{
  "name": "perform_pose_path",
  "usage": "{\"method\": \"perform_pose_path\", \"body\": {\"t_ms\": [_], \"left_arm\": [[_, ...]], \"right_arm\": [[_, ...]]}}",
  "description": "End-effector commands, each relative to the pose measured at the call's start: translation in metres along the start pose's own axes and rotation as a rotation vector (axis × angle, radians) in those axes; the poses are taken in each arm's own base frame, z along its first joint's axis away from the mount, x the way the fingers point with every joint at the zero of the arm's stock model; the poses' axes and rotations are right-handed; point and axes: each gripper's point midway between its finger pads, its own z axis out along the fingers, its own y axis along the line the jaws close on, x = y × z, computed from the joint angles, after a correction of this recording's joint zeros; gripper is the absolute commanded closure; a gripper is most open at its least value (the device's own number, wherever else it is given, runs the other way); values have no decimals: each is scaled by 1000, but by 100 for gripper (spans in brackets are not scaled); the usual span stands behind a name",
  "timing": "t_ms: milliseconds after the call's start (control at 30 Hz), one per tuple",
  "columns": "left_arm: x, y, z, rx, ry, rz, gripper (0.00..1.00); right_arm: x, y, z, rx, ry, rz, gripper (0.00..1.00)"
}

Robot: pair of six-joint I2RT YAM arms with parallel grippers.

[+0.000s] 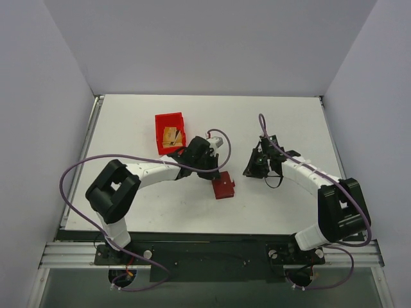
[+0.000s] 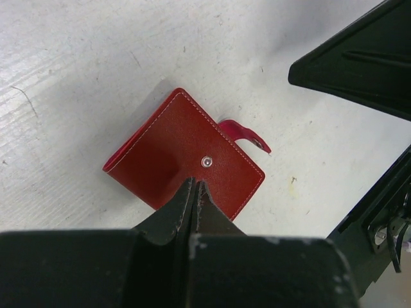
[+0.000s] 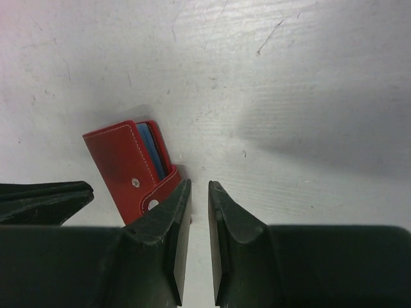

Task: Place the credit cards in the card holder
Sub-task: Close the card holder at the center of the board.

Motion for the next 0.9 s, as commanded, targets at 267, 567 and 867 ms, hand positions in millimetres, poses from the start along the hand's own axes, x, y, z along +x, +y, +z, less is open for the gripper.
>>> {"method": "perform_pose_path", "body": {"t_ms": [267, 567, 867], "left_arm": [[39, 4, 19, 2, 99, 22, 100], [48, 12, 17, -24, 109, 16, 100], [49, 12, 19, -24, 115, 16, 100]], "right_arm": [[26, 31, 9, -179, 162, -31, 88], [36, 44, 14, -238, 215, -33, 93], [45, 62, 14, -288, 240, -85, 91]]}}
